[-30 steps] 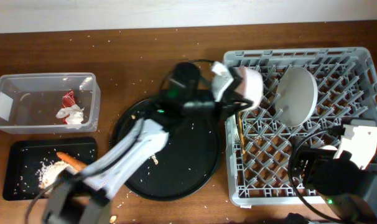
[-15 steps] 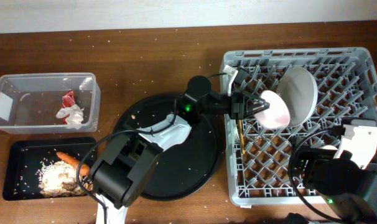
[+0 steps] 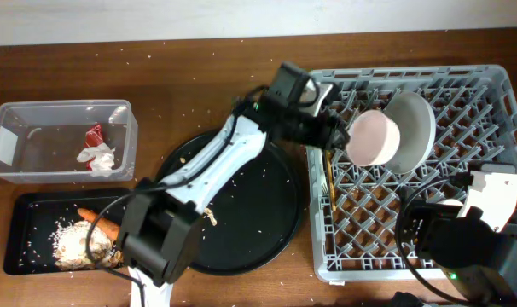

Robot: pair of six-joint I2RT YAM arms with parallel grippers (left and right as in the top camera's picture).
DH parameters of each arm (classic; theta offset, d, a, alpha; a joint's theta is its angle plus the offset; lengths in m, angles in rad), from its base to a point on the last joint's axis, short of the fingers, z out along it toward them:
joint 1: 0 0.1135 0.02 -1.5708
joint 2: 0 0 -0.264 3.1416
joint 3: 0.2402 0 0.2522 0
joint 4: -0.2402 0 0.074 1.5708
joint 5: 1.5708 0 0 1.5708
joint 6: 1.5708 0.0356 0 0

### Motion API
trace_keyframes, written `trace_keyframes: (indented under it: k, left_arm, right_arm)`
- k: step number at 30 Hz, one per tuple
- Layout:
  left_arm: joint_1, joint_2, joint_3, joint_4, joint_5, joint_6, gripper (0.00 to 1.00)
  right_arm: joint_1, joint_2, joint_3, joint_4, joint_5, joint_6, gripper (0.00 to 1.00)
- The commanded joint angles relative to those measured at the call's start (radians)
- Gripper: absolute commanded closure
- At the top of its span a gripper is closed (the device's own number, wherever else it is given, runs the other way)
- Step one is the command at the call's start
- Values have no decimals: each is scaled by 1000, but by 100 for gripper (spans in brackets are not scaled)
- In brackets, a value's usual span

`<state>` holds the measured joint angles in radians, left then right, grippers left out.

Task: Sort waste into correct bins and load items into the dishwasher rack
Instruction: 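Carry the pink bowl with the left gripper and set it in the rack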

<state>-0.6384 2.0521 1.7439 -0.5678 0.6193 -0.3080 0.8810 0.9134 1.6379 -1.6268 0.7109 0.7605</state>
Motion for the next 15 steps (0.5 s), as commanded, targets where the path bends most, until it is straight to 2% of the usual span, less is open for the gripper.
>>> trace_keyframes:
  k: [1, 2, 4, 7, 8, 13, 15]
  left_arm:
    - [-84, -63, 194, -150, -340, 496, 39]
    - [-115, -63, 193, -171, -357, 558, 39]
    - [-175, -59, 187, -190, -472, 561, 39]
    - [-240, -50, 187, -194, -490, 603, 40]
    - [-255, -36, 187, -207, -490, 660, 41]
    - [-317, 35, 187, -237, -513, 784, 41]
    - [-341, 95, 187, -233, -587, 803, 41]
  right_arm:
    - [6, -3, 6, -1, 15, 12, 1]
    - [6, -3, 6, -1, 15, 12, 1]
    - [6, -3, 6, -1, 16, 12, 1]
    - [6, -3, 6, -1, 15, 12, 1]
    - [6, -3, 6, -1, 16, 12, 1]
    - [6, -3, 6, -1, 15, 12, 1]
    - [6, -3, 6, -1, 15, 12, 1]
